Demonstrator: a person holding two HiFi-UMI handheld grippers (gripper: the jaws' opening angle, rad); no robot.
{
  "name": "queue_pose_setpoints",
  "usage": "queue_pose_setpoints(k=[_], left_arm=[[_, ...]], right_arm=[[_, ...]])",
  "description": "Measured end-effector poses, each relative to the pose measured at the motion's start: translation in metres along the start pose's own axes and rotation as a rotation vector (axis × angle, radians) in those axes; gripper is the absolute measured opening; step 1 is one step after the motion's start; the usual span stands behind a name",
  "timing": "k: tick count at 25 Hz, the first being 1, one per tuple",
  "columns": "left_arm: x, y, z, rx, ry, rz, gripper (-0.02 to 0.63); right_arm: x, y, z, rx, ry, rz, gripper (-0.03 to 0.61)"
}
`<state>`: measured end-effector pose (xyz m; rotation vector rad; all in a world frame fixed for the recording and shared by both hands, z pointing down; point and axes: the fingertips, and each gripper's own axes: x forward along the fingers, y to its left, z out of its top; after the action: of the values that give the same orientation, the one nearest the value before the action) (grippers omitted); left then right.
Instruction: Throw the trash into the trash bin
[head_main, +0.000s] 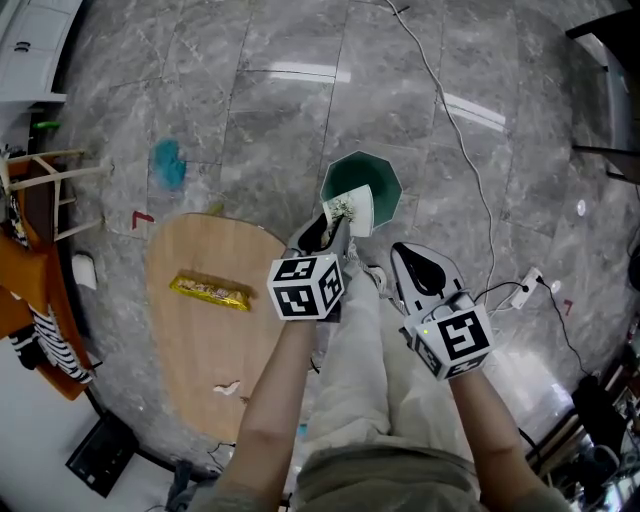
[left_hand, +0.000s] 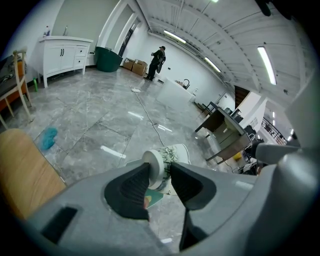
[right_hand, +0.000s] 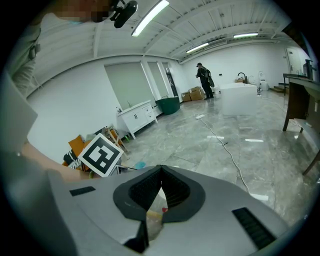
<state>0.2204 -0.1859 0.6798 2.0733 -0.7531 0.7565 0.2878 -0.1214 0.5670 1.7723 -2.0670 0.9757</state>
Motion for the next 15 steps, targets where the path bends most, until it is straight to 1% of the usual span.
queue_pose_setpoints(k=[5, 10, 15], left_arm=[[0.001, -0.001, 0.0, -0.009, 0.003, -0.002, 0.141], [-0.001, -0.007, 0.001, -0.007, -0.001, -0.03, 0.15], [-0.004, -0.011, 0.003, -0.002, -0.005, -0.026, 0.15]], right_arm=[[-0.001, -0.001, -0.002, 0.009, 0.001, -0.001, 0.008], [-0.003, 0.003, -0.001, 0.007, 0.001, 0.011, 0.009], [-0.005, 0.005, 0.002, -0.003, -0.002, 0.022, 0.009]])
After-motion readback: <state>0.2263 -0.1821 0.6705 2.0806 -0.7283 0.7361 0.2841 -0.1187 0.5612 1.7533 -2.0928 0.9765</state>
